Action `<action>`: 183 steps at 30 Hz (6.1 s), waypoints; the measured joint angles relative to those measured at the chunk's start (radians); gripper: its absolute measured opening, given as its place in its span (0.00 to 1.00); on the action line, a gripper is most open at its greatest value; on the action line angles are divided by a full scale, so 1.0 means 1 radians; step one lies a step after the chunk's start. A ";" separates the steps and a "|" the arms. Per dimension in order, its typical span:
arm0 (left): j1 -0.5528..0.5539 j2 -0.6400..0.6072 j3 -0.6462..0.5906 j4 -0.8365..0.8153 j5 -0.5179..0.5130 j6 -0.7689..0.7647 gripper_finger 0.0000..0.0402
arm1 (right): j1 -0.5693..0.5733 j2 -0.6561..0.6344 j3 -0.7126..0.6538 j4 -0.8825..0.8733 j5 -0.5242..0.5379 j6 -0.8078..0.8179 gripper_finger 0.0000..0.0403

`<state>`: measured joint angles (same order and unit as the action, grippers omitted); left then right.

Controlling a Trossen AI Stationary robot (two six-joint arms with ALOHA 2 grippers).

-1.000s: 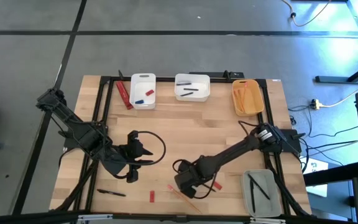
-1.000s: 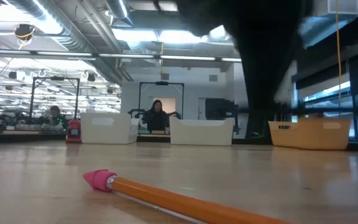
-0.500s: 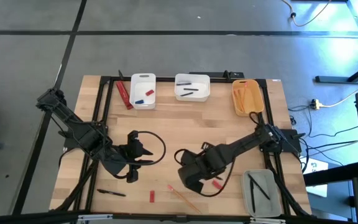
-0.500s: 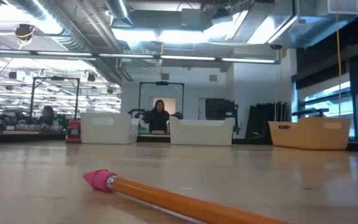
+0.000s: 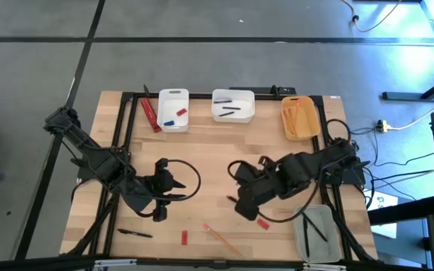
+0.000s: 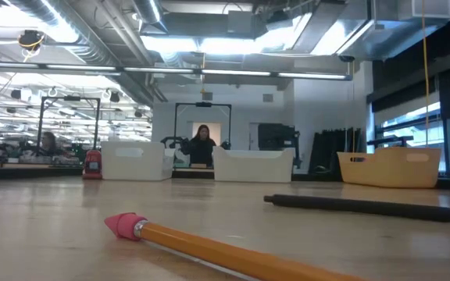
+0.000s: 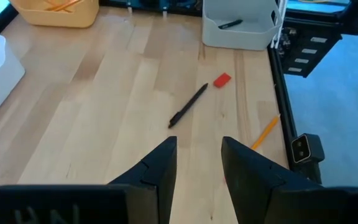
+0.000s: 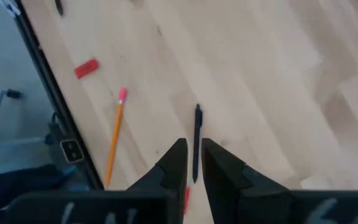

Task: Sort crayons/erasers/pens/pencils in bins
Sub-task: Put the black pen into the gray bin

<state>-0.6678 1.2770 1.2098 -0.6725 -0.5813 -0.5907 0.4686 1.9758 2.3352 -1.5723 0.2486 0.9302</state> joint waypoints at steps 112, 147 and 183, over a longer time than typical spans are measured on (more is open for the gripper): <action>-0.035 0.000 0.000 0.005 0.015 -0.039 0.30 | -0.165 0.551 -0.013 0.045 -0.242 -0.338 0.36; -0.035 0.000 0.000 0.004 0.014 -0.037 0.30 | -0.165 0.533 -0.221 0.183 -0.342 -0.442 0.36; -0.035 0.000 0.000 0.004 0.014 -0.037 0.30 | -0.212 0.483 -0.229 0.216 -0.396 -0.570 0.11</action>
<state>-0.7026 1.2774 1.2098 -0.6680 -0.5674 -0.6273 0.2565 2.4587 2.1057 -1.3561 -0.1474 0.3599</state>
